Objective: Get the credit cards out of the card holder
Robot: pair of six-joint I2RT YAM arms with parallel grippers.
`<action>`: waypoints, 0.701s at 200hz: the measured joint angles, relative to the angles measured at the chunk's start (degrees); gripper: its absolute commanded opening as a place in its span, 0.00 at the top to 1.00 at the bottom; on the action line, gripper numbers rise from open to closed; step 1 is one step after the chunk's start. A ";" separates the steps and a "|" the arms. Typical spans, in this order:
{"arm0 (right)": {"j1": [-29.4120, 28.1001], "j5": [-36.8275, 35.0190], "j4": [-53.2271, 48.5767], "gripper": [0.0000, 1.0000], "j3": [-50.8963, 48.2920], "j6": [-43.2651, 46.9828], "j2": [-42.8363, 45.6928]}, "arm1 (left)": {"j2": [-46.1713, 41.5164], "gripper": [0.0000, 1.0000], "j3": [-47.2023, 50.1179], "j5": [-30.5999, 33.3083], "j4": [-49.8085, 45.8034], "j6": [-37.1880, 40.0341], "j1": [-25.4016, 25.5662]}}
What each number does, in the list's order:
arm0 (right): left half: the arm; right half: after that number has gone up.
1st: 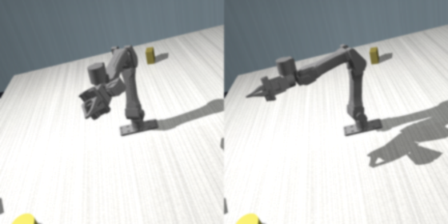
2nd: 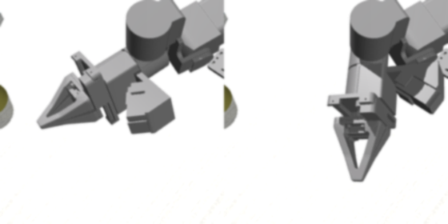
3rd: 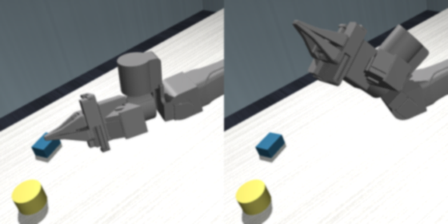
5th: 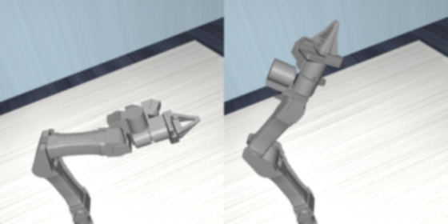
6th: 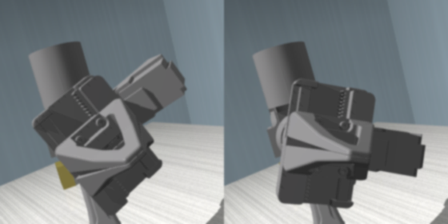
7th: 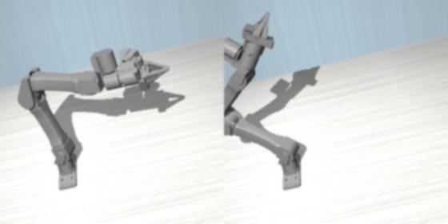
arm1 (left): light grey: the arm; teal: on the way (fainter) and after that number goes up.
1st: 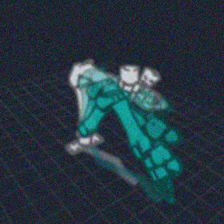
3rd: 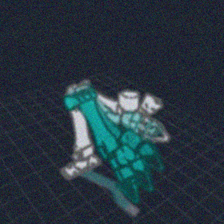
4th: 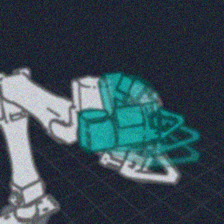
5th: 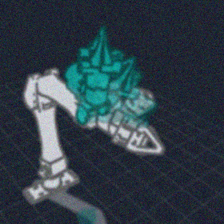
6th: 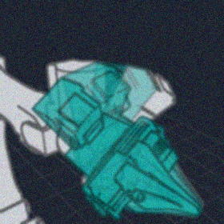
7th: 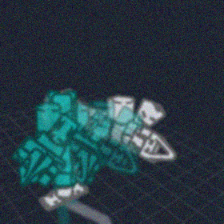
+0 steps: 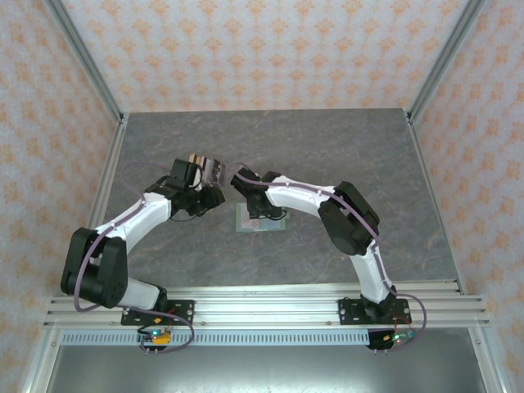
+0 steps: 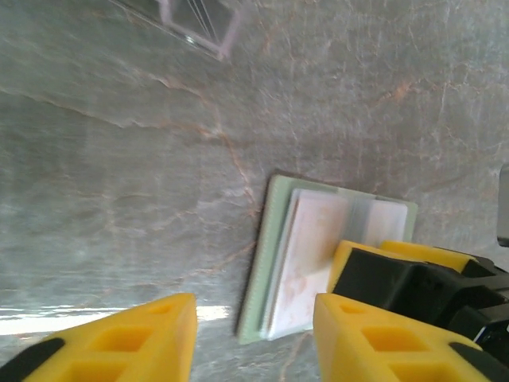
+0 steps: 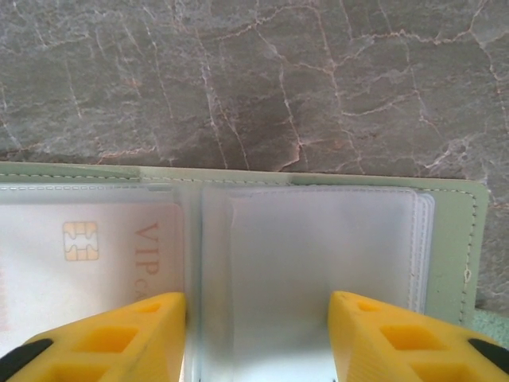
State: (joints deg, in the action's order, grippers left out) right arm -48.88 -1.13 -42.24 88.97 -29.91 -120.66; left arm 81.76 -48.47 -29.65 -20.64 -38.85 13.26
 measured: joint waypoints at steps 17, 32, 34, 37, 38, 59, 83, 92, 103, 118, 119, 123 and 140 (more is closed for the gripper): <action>0.00 0.00 0.02 0.52 -0.02 0.00 0.00 | 2.03 0.69 0.00 -1.27 1.42 -0.31 1.84; 0.00 0.00 0.02 0.52 -0.02 0.00 -0.02 | 3.93 0.73 -0.04 -1.88 2.43 -0.42 3.39; 0.00 0.00 0.02 0.52 -0.02 0.00 -0.02 | 4.26 0.73 -0.04 -1.95 2.56 -0.55 3.61; 0.00 0.00 0.02 0.52 -0.02 0.00 -0.02 | 4.66 0.73 -0.09 -2.01 2.67 -0.52 3.87; 0.00 0.00 0.02 0.52 -0.02 0.00 -0.02 | 4.85 0.73 -0.09 -2.08 2.69 -0.57 4.02; 0.00 0.00 0.02 0.52 -0.02 0.00 -0.02 | 7.74 0.75 -0.24 -2.99 3.85 -0.83 5.64; 0.00 0.00 0.17 0.52 -0.13 0.00 -0.02 | 10.86 0.74 -0.24 -3.72 5.42 -1.46 6.36; 0.00 0.00 0.20 0.53 -0.13 0.00 -0.02 | 11.76 0.74 -0.24 -4.17 5.97 -1.77 6.51; 0.00 0.00 0.26 0.53 -0.24 -0.02 -0.02 | 12.85 0.74 -0.33 -4.74 6.58 -1.86 6.56; 0.00 0.00 0.31 0.53 -0.24 -0.02 -0.02 | 14.16 0.76 -0.61 -5.53 7.39 -1.90 6.64; 0.00 0.00 0.28 0.53 -0.24 -0.02 -0.02 | 14.21 0.76 -0.63 -5.57 7.43 -1.90 6.64; 0.00 0.00 0.31 0.54 -0.26 -0.02 -0.02 | 14.53 0.77 -0.68 -5.81 7.69 -2.01 6.64; 0.00 0.00 0.46 0.55 -0.35 -0.02 -0.02 | 15.21 0.80 -1.01 -6.32 8.41 -2.29 6.64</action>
State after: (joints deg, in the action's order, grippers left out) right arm -48.88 -1.13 -41.78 88.62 -29.93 -120.68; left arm 96.97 -49.47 -35.97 -12.23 -41.15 19.90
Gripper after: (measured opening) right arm 0.460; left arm 0.216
